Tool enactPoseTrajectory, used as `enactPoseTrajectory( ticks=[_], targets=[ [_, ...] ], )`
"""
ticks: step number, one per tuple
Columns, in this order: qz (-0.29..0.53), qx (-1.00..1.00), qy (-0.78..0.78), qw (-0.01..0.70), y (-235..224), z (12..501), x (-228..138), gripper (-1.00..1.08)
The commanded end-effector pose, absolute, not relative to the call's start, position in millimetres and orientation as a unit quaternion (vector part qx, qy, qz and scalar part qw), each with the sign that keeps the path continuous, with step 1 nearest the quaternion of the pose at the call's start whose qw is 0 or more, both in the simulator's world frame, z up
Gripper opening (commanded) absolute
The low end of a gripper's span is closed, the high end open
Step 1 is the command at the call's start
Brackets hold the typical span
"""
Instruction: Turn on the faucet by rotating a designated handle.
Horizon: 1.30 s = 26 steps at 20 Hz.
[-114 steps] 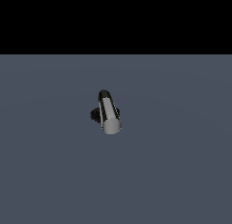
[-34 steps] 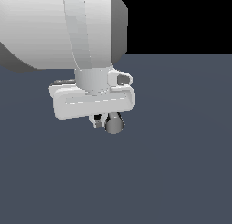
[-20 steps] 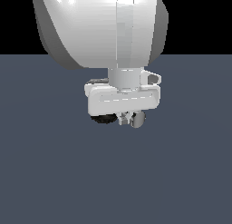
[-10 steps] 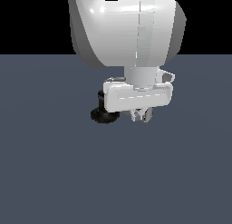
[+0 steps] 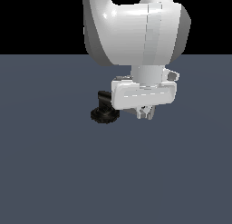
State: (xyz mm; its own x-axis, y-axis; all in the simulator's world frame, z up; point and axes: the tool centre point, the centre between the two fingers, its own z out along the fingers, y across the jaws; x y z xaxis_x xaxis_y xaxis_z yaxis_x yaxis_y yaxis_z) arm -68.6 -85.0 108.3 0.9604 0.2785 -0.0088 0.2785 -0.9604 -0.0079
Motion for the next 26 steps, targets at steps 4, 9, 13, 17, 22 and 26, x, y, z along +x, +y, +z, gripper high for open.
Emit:
enactPoseTrajectory(
  ticks=[4, 9, 13, 17, 22, 26],
  targets=[
    [0.002, -0.990, -0.142, 0.002, -93.2, 108.1, -47.6, -1.00],
    [0.002, -0.990, -0.141, 0.002, -101.9, 108.1, -32.0, -1.00],
    [0.001, -0.990, -0.140, 0.002, -108.8, 108.2, -19.9, -1.00],
    [0.001, -0.990, -0.139, 0.001, -115.5, 108.1, -7.9, -1.00],
    [0.001, -0.990, -0.139, 0.001, -123.6, 108.1, 6.7, -1.00],
    [0.001, -0.990, -0.138, 0.001, -129.8, 108.1, 18.1, -1.00]
  ],
)
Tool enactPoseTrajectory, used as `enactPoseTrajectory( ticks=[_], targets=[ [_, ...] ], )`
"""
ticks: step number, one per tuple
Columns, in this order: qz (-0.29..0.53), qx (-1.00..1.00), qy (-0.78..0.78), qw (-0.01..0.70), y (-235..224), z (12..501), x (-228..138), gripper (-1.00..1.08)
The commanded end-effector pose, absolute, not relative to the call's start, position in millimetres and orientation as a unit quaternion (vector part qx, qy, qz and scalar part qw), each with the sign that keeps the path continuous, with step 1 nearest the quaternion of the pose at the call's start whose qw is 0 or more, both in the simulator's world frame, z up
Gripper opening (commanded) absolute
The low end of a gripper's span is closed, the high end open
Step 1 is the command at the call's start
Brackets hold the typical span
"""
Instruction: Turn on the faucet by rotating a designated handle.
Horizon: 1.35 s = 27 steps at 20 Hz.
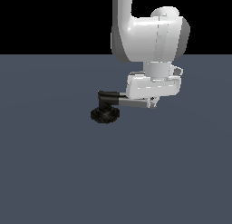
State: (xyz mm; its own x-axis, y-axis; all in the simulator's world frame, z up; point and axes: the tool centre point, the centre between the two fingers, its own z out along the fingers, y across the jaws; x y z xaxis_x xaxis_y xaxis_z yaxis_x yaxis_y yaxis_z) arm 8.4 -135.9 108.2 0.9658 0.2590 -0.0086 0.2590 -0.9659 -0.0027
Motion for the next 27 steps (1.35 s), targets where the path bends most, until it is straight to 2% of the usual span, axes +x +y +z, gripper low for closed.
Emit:
enactPoseTrajectory(
  ticks=[1, 27],
  targets=[
    [0.001, -0.990, -0.138, 0.001, -131.5, 108.1, 20.9, -1.00],
    [0.000, -0.991, -0.134, 0.000, -167.7, 108.3, 85.2, -1.00]
  ],
)
